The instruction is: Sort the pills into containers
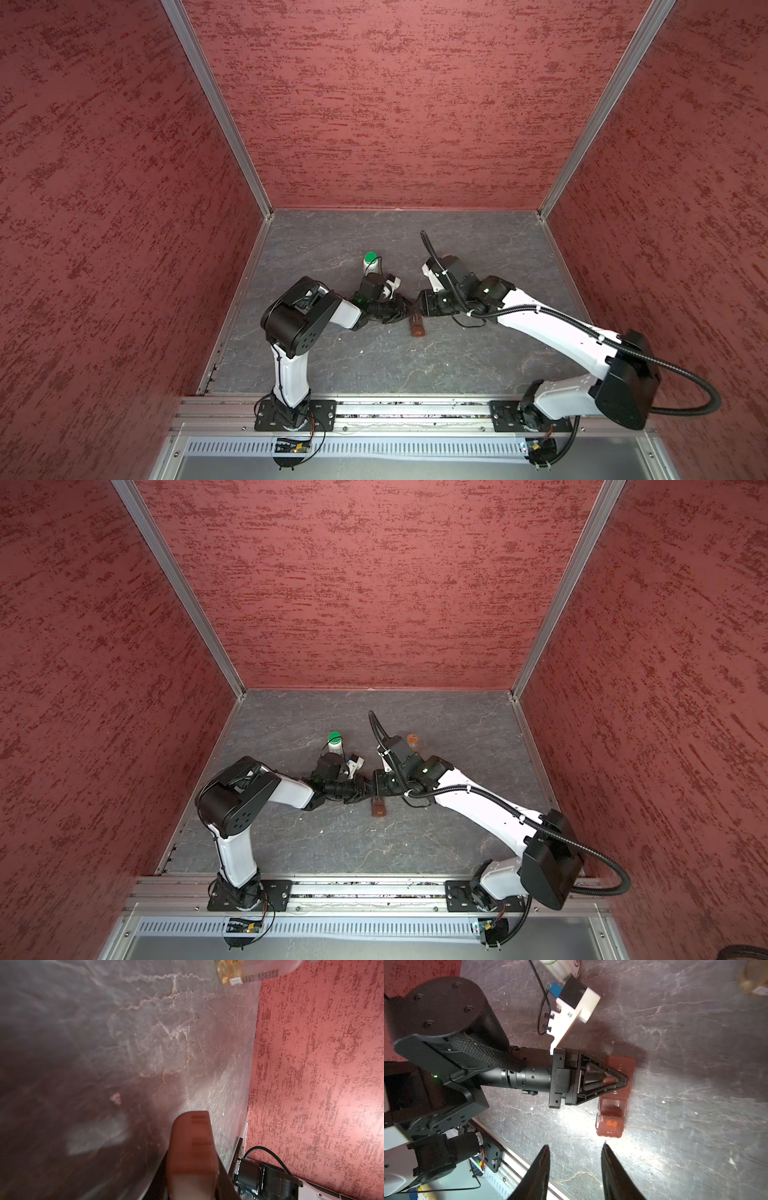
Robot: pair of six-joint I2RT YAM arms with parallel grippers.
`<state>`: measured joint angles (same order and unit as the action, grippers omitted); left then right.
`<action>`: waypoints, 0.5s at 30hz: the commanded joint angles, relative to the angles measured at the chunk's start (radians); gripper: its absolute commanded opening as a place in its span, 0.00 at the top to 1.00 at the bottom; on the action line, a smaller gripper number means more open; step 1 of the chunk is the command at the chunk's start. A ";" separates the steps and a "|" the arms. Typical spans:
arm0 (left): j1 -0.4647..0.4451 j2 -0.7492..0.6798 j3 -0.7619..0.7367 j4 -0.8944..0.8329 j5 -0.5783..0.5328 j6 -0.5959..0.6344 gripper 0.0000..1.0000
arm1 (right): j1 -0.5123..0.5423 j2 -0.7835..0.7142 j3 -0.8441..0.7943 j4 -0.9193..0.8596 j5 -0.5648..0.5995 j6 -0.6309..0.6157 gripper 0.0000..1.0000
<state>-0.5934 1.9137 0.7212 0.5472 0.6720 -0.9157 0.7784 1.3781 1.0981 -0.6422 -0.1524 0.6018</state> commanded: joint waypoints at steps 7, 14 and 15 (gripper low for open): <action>-0.010 0.034 0.049 -0.009 -0.013 0.028 0.66 | -0.036 -0.053 -0.043 -0.028 0.051 -0.005 0.58; 0.005 0.042 0.026 -0.025 -0.014 0.039 0.57 | -0.042 -0.055 -0.031 -0.036 0.053 -0.010 0.58; 0.007 0.041 0.024 -0.028 -0.013 0.042 0.55 | -0.044 -0.052 -0.027 -0.037 0.053 -0.012 0.58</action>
<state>-0.5938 1.9324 0.7574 0.5396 0.6724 -0.8993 0.7422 1.3434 1.0626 -0.6643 -0.1265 0.6006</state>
